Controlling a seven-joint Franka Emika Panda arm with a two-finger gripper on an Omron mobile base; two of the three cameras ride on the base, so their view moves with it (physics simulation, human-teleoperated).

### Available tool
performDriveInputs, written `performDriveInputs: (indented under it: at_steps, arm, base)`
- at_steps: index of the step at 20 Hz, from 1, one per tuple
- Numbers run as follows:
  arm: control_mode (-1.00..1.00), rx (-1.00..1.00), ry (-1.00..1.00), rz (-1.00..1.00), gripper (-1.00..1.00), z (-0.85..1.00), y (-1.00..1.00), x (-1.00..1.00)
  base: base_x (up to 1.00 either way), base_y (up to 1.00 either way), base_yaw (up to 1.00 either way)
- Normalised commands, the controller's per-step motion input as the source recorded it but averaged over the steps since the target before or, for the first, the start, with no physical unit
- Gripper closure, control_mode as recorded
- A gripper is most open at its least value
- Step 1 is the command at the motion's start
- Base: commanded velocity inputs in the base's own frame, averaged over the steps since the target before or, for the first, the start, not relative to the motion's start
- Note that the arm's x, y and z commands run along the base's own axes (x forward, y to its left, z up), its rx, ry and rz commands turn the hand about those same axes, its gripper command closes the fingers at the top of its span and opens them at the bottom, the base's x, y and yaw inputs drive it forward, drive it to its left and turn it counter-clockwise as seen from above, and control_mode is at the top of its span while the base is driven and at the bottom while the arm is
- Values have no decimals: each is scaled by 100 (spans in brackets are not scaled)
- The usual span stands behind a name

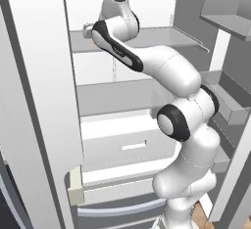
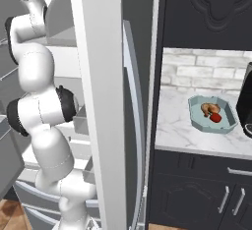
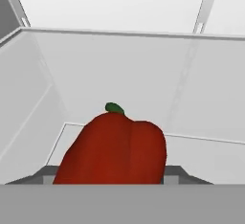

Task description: Place one bell pepper and one chicken drumstick in each tupperware on the nearby counter, to pack two identical lunches.

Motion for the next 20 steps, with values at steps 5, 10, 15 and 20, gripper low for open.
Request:
performDriveInputs:
  at_steps: [5, 10, 15, 20]
  arm:
    - [-100, -1, -21, 0, 100, 0, 0, -57]
    - [-100, 5, -15, -1, 100, 16, 0, -100]
    - [-100, 12, -9, -3, 100, 51, -2, -100]
    - [-100, 1, 16, -5, 100, -48, 0, -100]
  base:
    - [0, 0, 0]
    - [0, 0, 0]
    - [0, 0, 0]
    - [0, 0, 0]
